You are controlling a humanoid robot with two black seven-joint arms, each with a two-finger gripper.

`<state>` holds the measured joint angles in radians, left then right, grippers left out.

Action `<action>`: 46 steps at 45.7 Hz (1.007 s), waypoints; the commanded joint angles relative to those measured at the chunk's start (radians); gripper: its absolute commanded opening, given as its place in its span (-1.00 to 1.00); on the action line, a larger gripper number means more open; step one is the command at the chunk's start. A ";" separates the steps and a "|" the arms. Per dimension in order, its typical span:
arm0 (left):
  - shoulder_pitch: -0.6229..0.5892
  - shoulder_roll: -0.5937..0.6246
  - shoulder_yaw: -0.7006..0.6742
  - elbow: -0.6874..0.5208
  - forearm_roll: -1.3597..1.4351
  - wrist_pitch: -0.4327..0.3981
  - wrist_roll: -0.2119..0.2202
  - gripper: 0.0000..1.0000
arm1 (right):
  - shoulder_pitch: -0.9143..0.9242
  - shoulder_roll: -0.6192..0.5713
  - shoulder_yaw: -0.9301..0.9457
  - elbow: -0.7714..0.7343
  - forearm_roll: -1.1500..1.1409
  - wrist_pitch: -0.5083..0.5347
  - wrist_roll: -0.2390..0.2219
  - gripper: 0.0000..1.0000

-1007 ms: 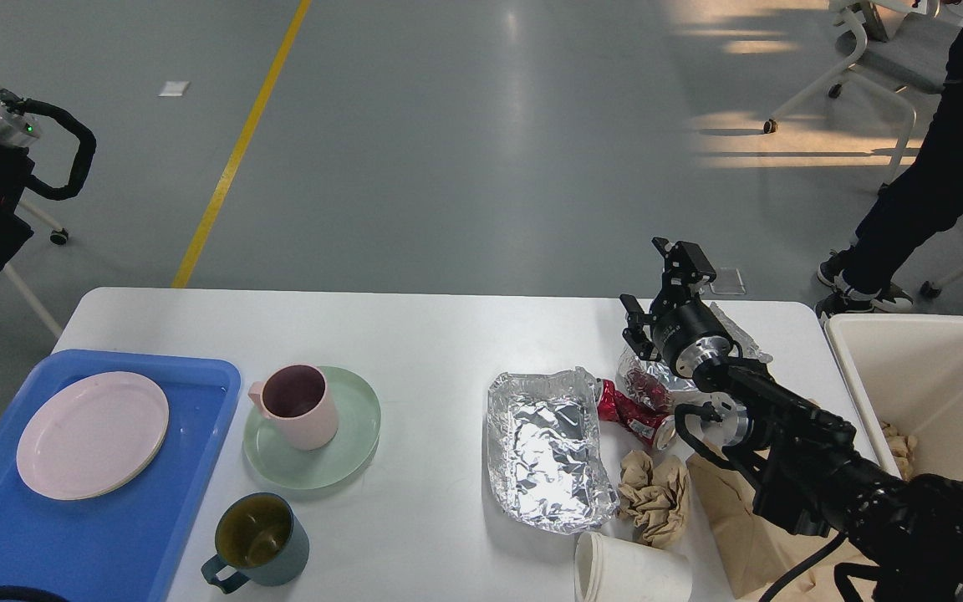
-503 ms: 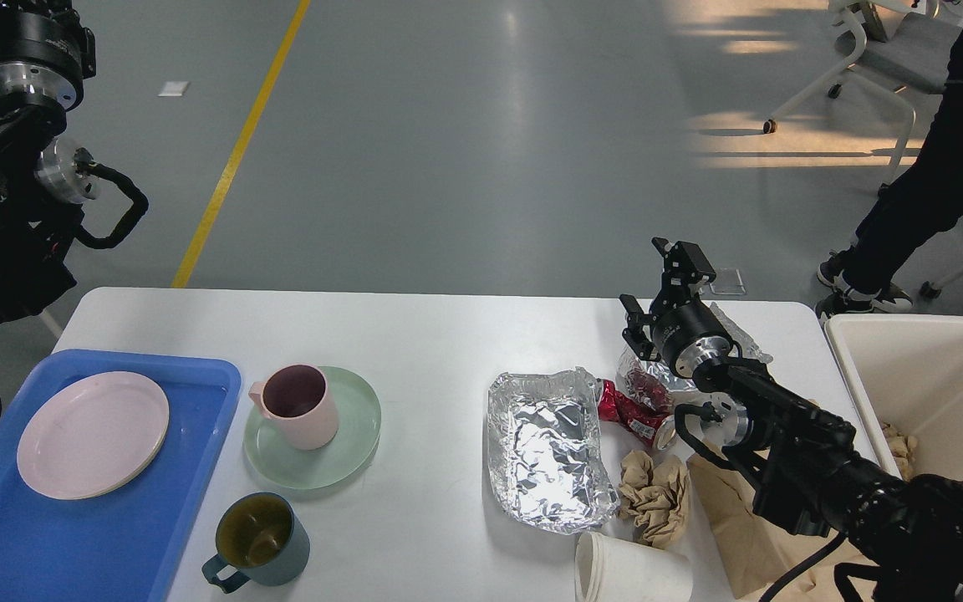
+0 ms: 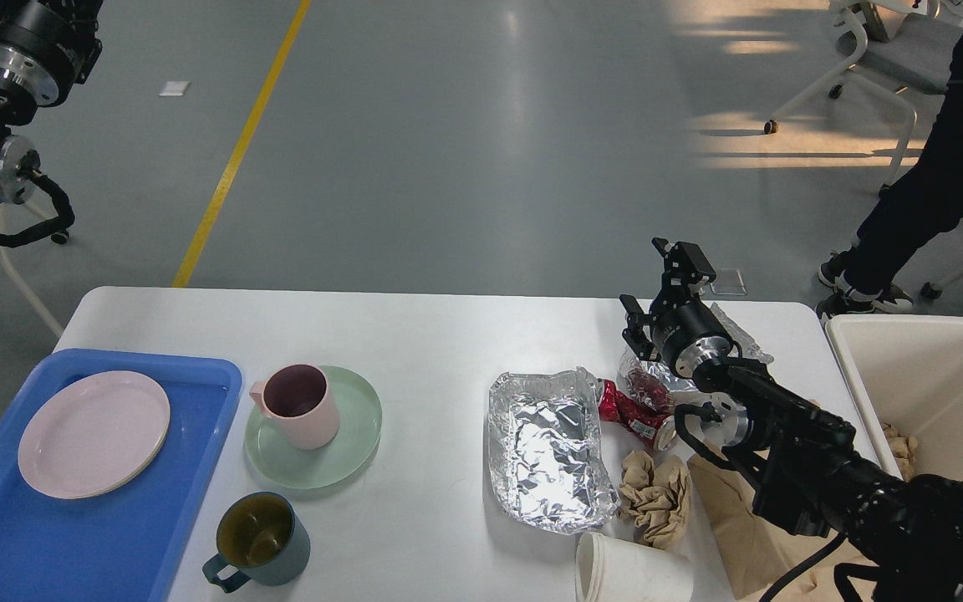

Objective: Tidy desktop
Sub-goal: 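Swing the left gripper over the pink mug on the green saucer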

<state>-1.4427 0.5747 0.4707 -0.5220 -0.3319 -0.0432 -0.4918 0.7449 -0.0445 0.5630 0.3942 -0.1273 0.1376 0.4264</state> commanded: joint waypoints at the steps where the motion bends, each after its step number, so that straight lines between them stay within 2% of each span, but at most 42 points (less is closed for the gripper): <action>1: -0.090 0.082 0.202 -0.116 0.001 -0.111 0.001 0.93 | -0.001 0.000 0.000 0.000 0.000 0.000 0.000 1.00; 9: -0.295 0.145 0.497 -0.222 0.002 -0.469 0.006 0.93 | 0.001 0.000 0.000 0.000 0.000 0.000 0.000 1.00; 11: -0.393 0.139 0.639 -0.248 0.020 -0.602 0.006 0.93 | 0.001 0.000 0.000 0.000 0.000 0.000 0.000 1.00; 16: -0.525 0.119 0.816 -0.295 0.066 -0.766 0.004 0.93 | 0.001 0.000 0.000 0.000 0.000 0.000 0.000 1.00; 22: -0.613 0.053 0.927 -0.368 0.160 -0.917 0.006 0.93 | 0.001 0.000 0.000 0.000 0.000 -0.001 -0.001 1.00; 35: -0.627 -0.142 0.967 -0.403 0.430 -0.917 0.006 0.93 | -0.001 0.000 0.000 0.000 0.000 -0.001 0.000 1.00; 46: -0.518 -0.320 0.965 -0.403 0.439 -0.917 0.035 0.93 | 0.001 0.000 0.000 0.000 0.000 0.000 0.000 1.00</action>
<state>-2.0150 0.3256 1.4385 -0.9255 0.1070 -0.9602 -0.4758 0.7456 -0.0444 0.5630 0.3942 -0.1272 0.1378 0.4263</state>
